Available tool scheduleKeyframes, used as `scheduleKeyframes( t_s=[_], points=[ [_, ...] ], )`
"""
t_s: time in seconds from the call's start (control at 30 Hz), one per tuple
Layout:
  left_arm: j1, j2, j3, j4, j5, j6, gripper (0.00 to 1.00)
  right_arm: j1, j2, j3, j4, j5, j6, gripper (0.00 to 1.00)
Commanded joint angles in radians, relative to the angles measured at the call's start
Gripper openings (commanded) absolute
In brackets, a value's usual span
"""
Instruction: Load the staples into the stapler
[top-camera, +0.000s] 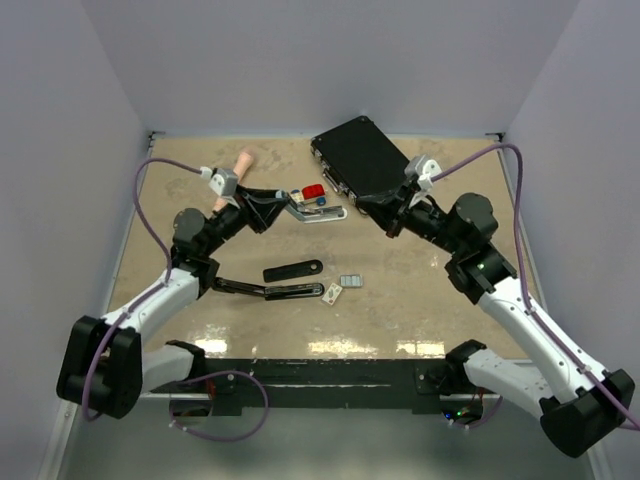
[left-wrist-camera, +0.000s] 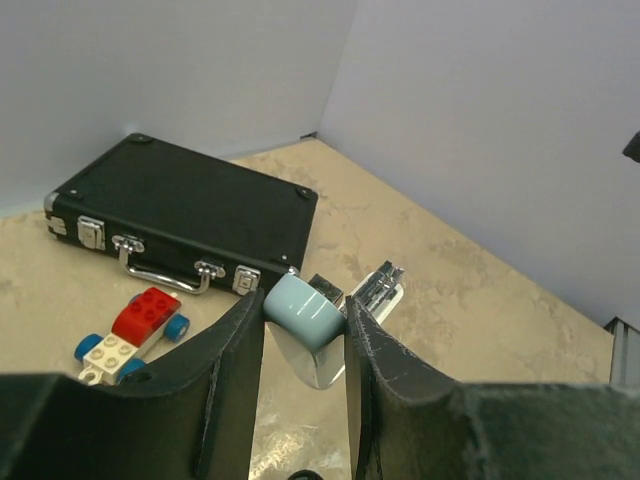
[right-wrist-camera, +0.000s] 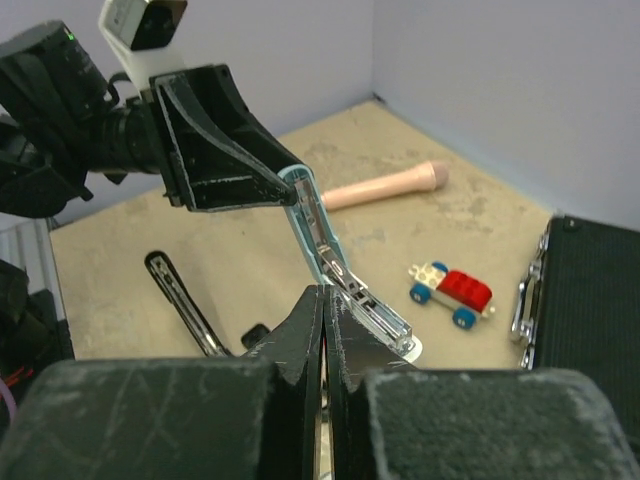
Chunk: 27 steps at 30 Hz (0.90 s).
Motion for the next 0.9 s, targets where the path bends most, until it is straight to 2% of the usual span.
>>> scheduleKeyframes(
  t_s=[0.0, 0.23, 0.53, 0.7, 0.87],
  points=[
    [-0.009, 0.082, 0.013, 0.257, 0.119, 0.088, 0.00, 0.000, 0.019, -0.030, -0.066, 0.046, -0.058, 0.00],
    [-0.088, 0.289, 0.024, 0.384, 0.147, 0.173, 0.00, -0.002, 0.039, -0.091, -0.069, 0.077, -0.082, 0.00],
    [-0.183, 0.562, 0.036, 0.679, 0.123, 0.139, 0.00, -0.002, 0.085, -0.159, -0.061, 0.127, -0.102, 0.00],
    [-0.193, 0.707, 0.087, 0.837, 0.146, 0.064, 0.00, 0.000, 0.105, -0.174, -0.090, 0.149, -0.113, 0.00],
    [-0.209, 0.761, 0.085, 0.857, 0.146, 0.088, 0.00, -0.002, 0.092, -0.194, -0.110, 0.170, -0.116, 0.00]
  ],
)
